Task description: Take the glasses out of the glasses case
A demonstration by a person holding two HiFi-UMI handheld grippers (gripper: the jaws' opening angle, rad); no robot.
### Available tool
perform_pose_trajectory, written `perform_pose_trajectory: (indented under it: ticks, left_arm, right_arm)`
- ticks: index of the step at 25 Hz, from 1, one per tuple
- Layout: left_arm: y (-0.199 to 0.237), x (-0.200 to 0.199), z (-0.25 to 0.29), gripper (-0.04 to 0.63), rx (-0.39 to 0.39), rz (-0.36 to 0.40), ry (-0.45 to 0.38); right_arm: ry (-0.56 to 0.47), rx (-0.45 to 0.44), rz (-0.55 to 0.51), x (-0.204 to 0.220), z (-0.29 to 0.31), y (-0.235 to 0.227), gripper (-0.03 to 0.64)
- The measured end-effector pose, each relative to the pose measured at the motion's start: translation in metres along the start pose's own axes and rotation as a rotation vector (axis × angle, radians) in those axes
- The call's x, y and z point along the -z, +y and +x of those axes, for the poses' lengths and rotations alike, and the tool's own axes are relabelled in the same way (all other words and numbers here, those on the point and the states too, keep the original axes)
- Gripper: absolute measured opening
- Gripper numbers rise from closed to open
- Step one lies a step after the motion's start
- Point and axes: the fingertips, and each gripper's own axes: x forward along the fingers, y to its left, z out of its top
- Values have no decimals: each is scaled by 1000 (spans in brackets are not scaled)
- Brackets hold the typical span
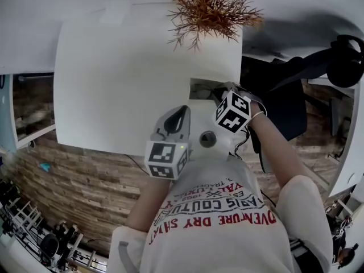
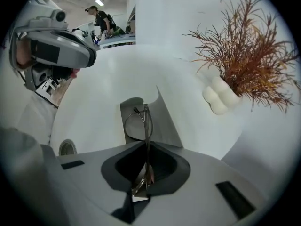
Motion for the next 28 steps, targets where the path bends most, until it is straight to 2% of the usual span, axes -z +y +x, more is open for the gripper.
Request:
perform_pose_trajectory:
  ticks: [8, 16, 22, 28]
  left_arm:
    - [11, -11, -7, 8, -29, 25, -26]
    - [0, -18, -12, 8, -13, 66, -45]
    - [-4, -37, -21, 8, -15, 84, -95]
    - [-20, -57, -28, 8, 17, 135, -147]
  right_arm:
    - [-5, 1, -80, -2, -4, 0, 26]
    - [-65, 92, -103, -13, -31, -13, 26]
    - [-193, 179, -8, -28, -72, -19, 26]
    - [-310, 287, 179, -33, -121, -17, 26]
